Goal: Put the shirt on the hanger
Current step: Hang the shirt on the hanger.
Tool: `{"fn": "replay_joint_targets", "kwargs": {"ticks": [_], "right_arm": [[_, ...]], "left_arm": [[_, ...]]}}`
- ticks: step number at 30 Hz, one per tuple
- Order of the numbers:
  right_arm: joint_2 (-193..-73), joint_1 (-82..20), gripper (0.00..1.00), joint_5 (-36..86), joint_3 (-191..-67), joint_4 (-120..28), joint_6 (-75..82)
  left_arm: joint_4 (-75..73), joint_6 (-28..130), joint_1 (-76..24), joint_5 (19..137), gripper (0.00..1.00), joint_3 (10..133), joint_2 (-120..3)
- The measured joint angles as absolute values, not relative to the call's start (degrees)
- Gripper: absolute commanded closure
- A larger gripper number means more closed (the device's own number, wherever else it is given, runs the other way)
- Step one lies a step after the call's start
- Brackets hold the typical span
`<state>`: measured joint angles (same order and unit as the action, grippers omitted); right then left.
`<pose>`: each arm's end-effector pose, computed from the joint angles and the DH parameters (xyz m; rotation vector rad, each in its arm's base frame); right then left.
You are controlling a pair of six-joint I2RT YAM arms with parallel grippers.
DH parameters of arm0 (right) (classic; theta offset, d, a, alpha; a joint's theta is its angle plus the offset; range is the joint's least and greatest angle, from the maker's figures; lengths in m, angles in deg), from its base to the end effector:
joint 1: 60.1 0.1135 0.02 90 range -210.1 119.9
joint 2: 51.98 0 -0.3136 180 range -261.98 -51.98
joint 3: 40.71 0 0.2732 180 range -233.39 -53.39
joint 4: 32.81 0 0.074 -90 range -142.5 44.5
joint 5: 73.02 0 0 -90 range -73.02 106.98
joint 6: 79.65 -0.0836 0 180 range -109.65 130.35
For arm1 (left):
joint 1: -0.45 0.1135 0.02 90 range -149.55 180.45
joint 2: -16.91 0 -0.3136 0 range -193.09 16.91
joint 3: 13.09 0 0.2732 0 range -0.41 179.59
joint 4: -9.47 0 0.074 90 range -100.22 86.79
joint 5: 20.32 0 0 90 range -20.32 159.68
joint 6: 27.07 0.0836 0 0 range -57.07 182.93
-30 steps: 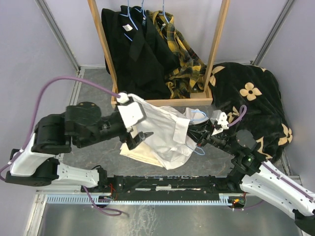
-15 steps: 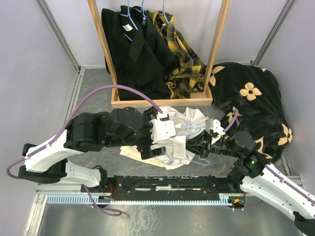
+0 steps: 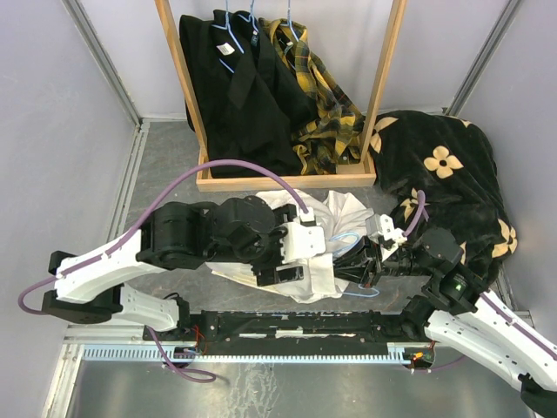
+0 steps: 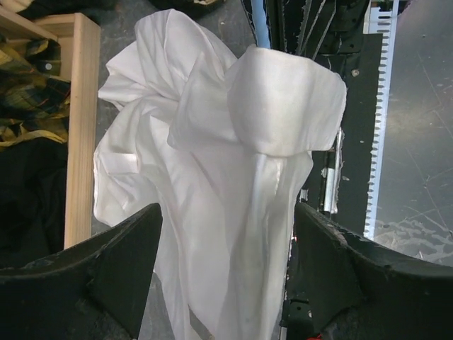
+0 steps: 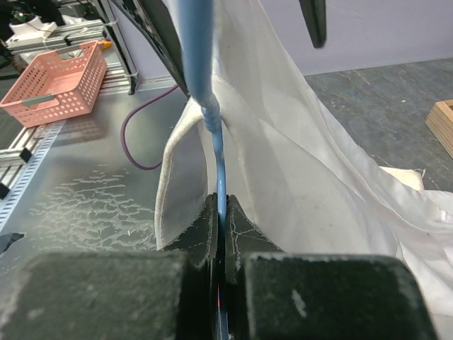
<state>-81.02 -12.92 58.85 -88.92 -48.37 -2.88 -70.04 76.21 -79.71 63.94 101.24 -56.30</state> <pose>0.0541 0.1405 0.3640 -1.0701 1.3147 1.3602 0.0524 -0.2532 0.4958 1.6275 1.6088 -0.5139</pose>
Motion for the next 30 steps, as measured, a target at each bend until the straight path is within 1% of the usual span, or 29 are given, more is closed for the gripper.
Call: {"fn": "replay_joint_targets", "kwargs": {"ticks": [4, 12, 14, 16, 18, 19, 20, 22, 25, 26, 27, 28, 30], "right_arm": [[-81.46, -12.92, 1.0, 60.6, -90.08, -49.64, -2.88], [-82.18, -12.92, 1.0, 61.03, -91.3, -52.02, -1.55], [-82.46, -12.92, 1.0, 61.03, -91.5, -52.46, -1.33], [-82.55, -12.92, 1.0, 61.01, -91.74, -53.07, -0.91], [-82.53, -12.92, 0.98, 60.97, -92.05, -53.7, -0.52], [-82.53, -12.92, 0.96, 60.9, -92.33, -54.21, -0.26], [-82.53, -12.92, 0.92, 60.86, -92.59, -54.56, -0.15], [-82.46, -12.92, 0.78, 60.64, -93.05, -55.8, 0.18], [-82.14, -12.92, 0.61, 59.85, -93.84, -57.18, 0.31], [-81.92, -12.92, 0.38, 59.0, -94.41, -57.75, 0.51], [-81.66, -12.92, 0.33, 57.95, -95.06, -58.69, 0.75], [-81.33, -12.92, 0.31, 56.68, -96.07, -60.06, 0.86], [-80.78, -12.92, 0.29, 52.79, -98.54, -63.1, 2.15]], "left_arm": [[-69.04, 76.38, -79.73, 65.12, 0.36, 101.08, -57.96], [-67.94, 76.54, -79.73, 69.69, 0.55, 101.08, -59.6], [-67.84, 76.56, -79.73, 70.28, 0.62, 101.08, -59.6], [-67.84, 76.54, -79.73, 70.5, 0.76, 101.08, -59.6], [-67.84, 76.49, -79.73, 70.87, 0.93, 101.08, -59.57], [-67.84, 76.47, -79.73, 70.87, 0.97, 101.06, -59.57], [-67.77, 76.41, -79.73, 70.87, 0.97, 100.84, -59.53], [-67.31, 76.03, -79.73, 70.87, 0.97, 100.14, -59.25], [-66.98, 75.29, -79.73, 70.76, 0.97, 97.72, -58.18], [-67.11, 74.92, -79.78, 70.39, 0.97, 96.78, -57.76], [-67.33, 74.46, -79.78, 69.65, 0.97, 95.82, -57.28], [-67.49, 73.67, -79.78, 68.73, 0.97, 94.88, -56.78], [-67.57, 71.9, -79.78, 66.43, 0.97, 93.43, -55.79]]}}
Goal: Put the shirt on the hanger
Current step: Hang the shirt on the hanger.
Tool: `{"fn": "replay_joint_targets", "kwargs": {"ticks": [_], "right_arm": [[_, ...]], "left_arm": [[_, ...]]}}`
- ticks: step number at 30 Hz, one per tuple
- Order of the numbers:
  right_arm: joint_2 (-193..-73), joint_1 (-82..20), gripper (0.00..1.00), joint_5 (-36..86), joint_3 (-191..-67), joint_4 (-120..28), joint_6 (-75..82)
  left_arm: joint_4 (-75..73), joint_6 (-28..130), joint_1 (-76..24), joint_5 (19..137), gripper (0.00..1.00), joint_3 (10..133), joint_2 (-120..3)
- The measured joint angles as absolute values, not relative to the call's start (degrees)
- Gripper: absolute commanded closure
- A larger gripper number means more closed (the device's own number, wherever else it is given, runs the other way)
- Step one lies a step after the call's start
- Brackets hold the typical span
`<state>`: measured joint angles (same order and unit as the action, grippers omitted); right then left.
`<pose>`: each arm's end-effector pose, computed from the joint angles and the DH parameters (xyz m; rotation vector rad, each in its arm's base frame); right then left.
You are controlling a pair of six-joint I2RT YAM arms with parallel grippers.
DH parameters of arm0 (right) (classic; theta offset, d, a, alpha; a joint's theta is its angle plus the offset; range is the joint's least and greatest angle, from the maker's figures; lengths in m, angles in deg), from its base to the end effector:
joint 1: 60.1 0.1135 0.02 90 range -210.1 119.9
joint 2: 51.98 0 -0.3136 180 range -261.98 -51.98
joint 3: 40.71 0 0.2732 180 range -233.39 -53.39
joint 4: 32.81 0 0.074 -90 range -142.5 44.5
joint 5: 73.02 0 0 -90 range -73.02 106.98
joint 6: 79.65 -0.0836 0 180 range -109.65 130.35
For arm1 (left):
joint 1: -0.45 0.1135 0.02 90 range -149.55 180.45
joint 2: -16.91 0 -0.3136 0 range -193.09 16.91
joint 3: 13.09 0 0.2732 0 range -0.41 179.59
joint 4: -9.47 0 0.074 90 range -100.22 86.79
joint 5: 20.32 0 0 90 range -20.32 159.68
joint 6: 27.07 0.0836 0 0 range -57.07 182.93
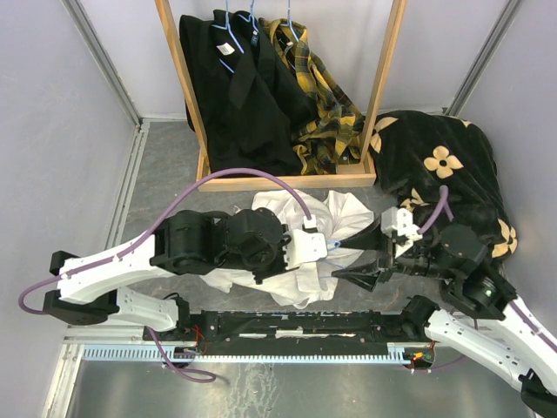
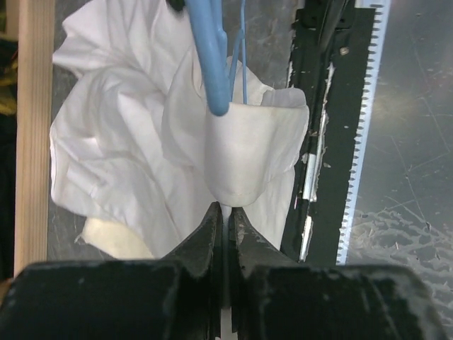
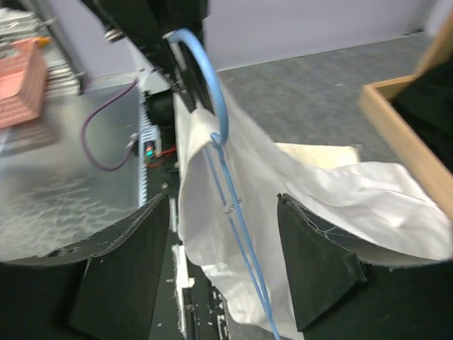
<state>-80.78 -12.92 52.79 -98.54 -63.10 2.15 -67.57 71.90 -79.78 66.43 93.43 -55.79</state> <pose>0.0496 0.1255 0.3940 -1.0449 1.3851 1.2253 0.0502 -0.2638 0.4571 1.6577 1.7228 -0.5472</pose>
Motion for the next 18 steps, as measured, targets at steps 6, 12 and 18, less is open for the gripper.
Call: {"fn": "replay_joint_targets", "kwargs": {"ticks": [6, 12, 18], "right_arm": [[-78.16, -12.92, 0.24, 33.23, -105.36, -73.11, 2.1], [-77.63, -12.92, 0.2, 13.3, -106.12, -83.03, -7.97], [-79.67, -12.92, 0.1, 1.15, -104.42, -90.82, -23.12]], "left_arm": [[-66.94, 65.39, -79.78, 57.58, 0.97, 88.73, -50.61], [-64.1, 60.04, -79.78, 50.87, 0.97, 85.43, -46.46], [-61.13, 55.86, -79.78, 42.06, 0.97, 82.85, -43.29]]}}
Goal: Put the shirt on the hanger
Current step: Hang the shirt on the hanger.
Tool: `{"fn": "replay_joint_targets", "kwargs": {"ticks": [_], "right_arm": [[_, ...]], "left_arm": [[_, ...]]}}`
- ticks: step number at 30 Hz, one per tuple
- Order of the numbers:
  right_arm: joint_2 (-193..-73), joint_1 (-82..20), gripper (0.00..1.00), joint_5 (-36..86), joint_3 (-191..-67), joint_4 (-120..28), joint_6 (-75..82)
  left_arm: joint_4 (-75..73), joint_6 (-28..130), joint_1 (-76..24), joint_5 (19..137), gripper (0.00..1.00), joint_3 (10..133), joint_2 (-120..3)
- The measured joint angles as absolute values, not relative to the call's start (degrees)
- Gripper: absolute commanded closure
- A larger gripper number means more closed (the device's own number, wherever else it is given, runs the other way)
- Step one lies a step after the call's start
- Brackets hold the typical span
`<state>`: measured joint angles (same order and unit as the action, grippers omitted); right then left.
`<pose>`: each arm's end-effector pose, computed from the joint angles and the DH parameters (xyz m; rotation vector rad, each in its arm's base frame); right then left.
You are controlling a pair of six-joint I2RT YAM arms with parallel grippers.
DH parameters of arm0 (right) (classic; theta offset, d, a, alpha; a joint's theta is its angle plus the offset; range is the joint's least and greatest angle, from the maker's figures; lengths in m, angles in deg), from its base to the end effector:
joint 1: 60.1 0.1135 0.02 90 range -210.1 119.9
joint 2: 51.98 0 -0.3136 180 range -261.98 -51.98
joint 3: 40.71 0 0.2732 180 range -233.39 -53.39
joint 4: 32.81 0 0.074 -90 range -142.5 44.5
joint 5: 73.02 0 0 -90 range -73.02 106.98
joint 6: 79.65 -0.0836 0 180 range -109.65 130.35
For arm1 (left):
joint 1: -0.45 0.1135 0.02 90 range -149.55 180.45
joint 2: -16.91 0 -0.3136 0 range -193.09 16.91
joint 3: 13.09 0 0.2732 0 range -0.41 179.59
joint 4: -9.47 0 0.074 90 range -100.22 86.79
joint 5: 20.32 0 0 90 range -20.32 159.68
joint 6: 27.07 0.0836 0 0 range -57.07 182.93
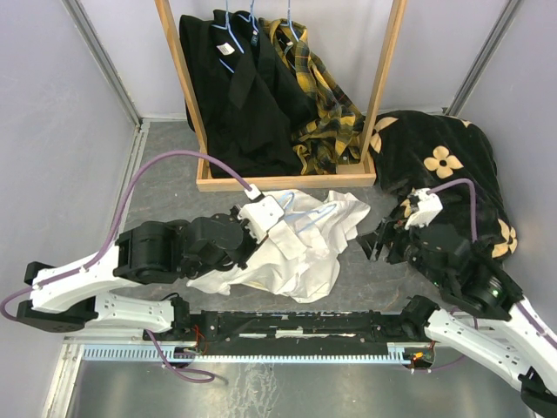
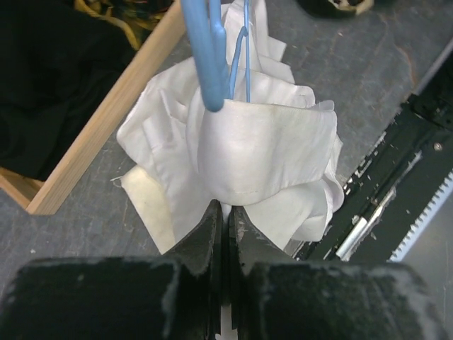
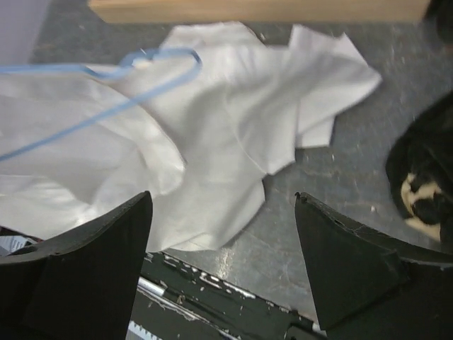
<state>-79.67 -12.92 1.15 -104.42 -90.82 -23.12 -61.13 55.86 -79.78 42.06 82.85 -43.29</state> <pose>0.0891 0.0626 0.3621 -0.0522 1.9971 0.6575 0.0734 -0.1978 0.4606 1.0391 1.8543 -0.3848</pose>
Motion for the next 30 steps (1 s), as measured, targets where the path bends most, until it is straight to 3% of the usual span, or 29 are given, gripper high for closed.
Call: {"fn": "replay_joint_targets", "kwargs": {"ticks": [4, 12, 16, 22, 30], "right_arm": [[-86.22, -12.92, 0.01, -0.38, -103.87, -94.31, -29.48], [-103.62, -12.92, 0.01, -0.78, -109.36, -98.42, -33.39], [-103.77, -12.92, 0.04, -0.8, -109.45, -96.5, -34.42], [-102.83, -12.92, 0.27, -0.17, -110.47, -92.08, -36.41], [-94.42, -12.92, 0.19, 3.18, -97.4, -76.0, -43.23]], "left_arm": [[-59.99, 53.7, -79.78, 36.84, 0.97, 81.87, -42.0], [-58.37, 49.39, -79.78, 31.05, 0.97, 78.79, -40.01], [-57.39, 48.93, -79.75, 30.59, 0.97, 77.13, -39.82], [-56.43, 48.93, -79.75, 29.69, 0.97, 77.02, -39.66], [-55.79, 48.98, -79.67, 30.94, 0.97, 77.04, -39.88]]}}
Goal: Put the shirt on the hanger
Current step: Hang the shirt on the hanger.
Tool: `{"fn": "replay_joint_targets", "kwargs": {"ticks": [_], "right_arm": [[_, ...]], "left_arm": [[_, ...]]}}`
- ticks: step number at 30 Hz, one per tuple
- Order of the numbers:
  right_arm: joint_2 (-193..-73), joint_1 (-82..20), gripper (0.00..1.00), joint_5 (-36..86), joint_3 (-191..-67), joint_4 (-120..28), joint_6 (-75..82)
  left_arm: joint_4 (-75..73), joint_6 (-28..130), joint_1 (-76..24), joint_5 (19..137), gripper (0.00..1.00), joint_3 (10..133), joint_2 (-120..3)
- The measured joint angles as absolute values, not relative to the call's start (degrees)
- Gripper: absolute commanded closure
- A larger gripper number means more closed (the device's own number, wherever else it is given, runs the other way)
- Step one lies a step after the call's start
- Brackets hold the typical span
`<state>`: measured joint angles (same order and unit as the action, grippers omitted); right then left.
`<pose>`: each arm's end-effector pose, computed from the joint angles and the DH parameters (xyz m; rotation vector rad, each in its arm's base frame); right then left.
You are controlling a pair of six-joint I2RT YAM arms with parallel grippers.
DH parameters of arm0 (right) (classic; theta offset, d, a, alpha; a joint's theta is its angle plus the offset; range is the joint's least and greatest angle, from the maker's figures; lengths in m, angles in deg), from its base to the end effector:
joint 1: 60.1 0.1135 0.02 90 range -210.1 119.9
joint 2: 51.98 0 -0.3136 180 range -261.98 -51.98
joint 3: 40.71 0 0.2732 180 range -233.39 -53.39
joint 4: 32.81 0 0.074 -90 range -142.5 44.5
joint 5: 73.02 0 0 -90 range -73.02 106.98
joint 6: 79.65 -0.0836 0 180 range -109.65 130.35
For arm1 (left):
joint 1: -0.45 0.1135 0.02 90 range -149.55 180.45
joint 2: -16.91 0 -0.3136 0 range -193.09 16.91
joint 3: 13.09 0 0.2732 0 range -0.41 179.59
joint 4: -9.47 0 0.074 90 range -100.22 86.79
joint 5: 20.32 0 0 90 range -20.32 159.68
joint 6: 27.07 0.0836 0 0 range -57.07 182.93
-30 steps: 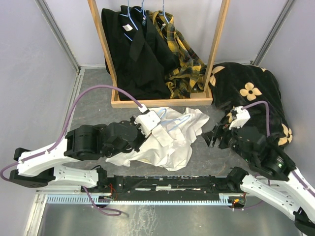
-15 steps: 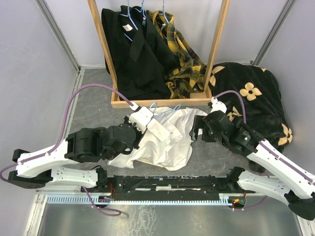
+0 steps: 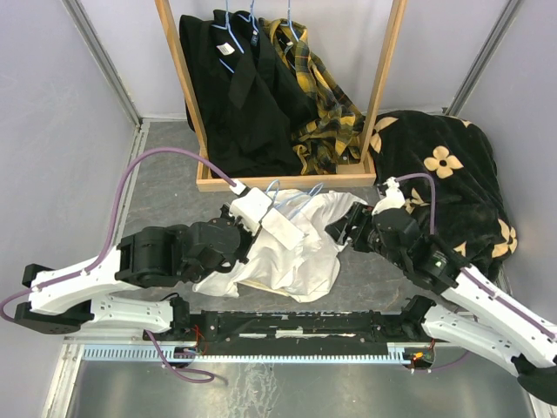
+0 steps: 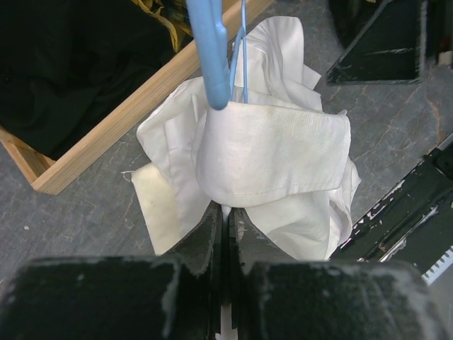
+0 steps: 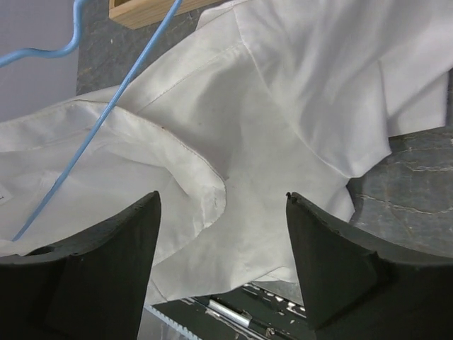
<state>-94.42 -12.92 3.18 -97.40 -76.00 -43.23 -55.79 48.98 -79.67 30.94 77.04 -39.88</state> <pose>0.1432 0.1252 0.3173 0.2747 2.1500 0.8153 0.0849 -0.1828 0.4524 0.7547 1.8641 -0.3290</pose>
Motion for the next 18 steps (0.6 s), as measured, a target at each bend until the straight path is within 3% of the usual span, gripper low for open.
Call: {"fn": "replay_joint_targets", "kwargs": {"ticks": [11, 18], "right_arm": [[-106.0, -12.97, 0.3, 10.81, -92.88, -66.4, -46.42], [-107.67, -12.97, 0.45, 12.56, -90.21, -62.64, -48.95]], "left_arm": [[-55.31, 49.02, -79.67, 32.75, 0.97, 77.28, -40.71], [-55.33, 49.02, -79.67, 32.75, 0.97, 77.85, -40.73]]}}
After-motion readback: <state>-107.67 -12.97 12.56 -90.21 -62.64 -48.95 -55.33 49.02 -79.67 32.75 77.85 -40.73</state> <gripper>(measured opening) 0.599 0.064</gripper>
